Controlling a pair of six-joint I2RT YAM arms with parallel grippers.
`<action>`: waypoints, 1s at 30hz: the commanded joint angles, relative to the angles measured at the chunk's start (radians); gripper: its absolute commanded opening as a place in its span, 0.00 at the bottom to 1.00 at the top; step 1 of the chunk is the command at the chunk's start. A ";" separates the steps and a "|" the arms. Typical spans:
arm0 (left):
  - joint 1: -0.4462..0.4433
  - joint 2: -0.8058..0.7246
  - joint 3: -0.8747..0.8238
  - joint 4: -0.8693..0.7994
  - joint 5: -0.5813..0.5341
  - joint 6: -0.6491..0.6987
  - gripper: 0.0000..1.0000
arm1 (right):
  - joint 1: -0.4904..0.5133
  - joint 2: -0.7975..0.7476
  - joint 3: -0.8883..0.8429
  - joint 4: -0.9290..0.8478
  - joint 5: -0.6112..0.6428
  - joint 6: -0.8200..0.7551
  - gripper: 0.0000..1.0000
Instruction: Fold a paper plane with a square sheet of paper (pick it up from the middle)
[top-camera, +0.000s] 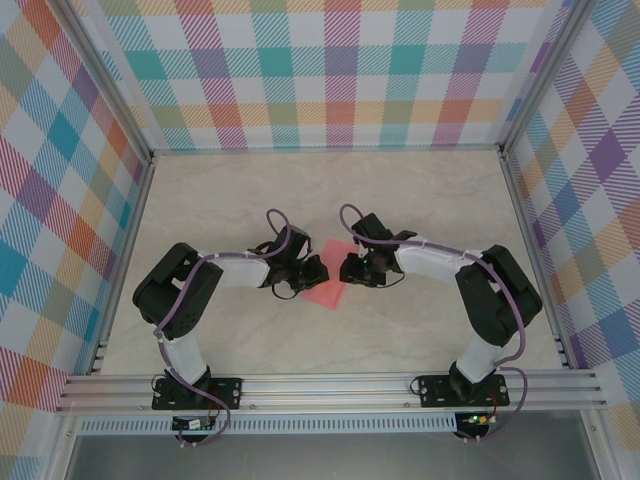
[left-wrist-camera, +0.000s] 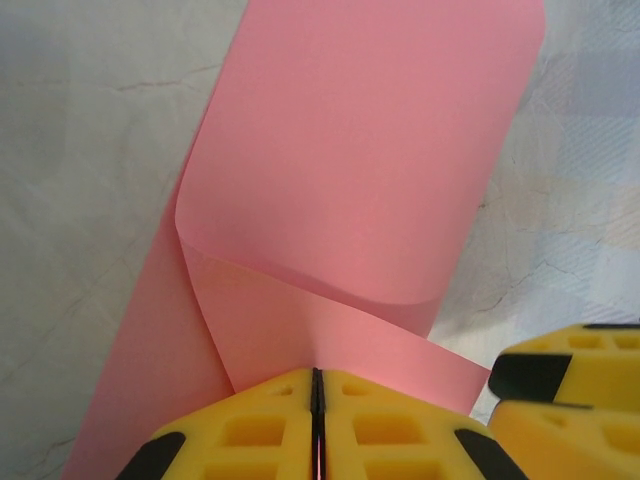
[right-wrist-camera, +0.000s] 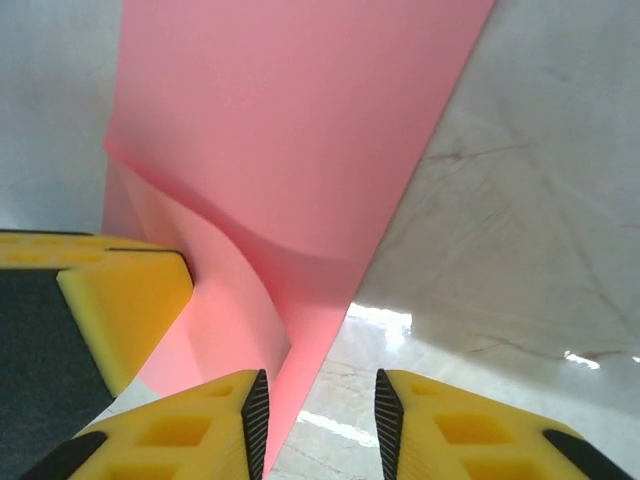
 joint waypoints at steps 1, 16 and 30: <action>-0.012 0.007 -0.003 0.008 0.010 0.018 0.09 | -0.018 0.024 0.028 0.004 -0.064 -0.013 0.38; -0.014 0.001 0.005 0.000 0.005 0.019 0.09 | -0.052 0.100 0.043 0.086 -0.234 -0.008 0.25; -0.037 -0.060 -0.031 0.043 0.036 0.005 0.09 | -0.057 0.144 0.058 0.054 -0.159 -0.029 0.10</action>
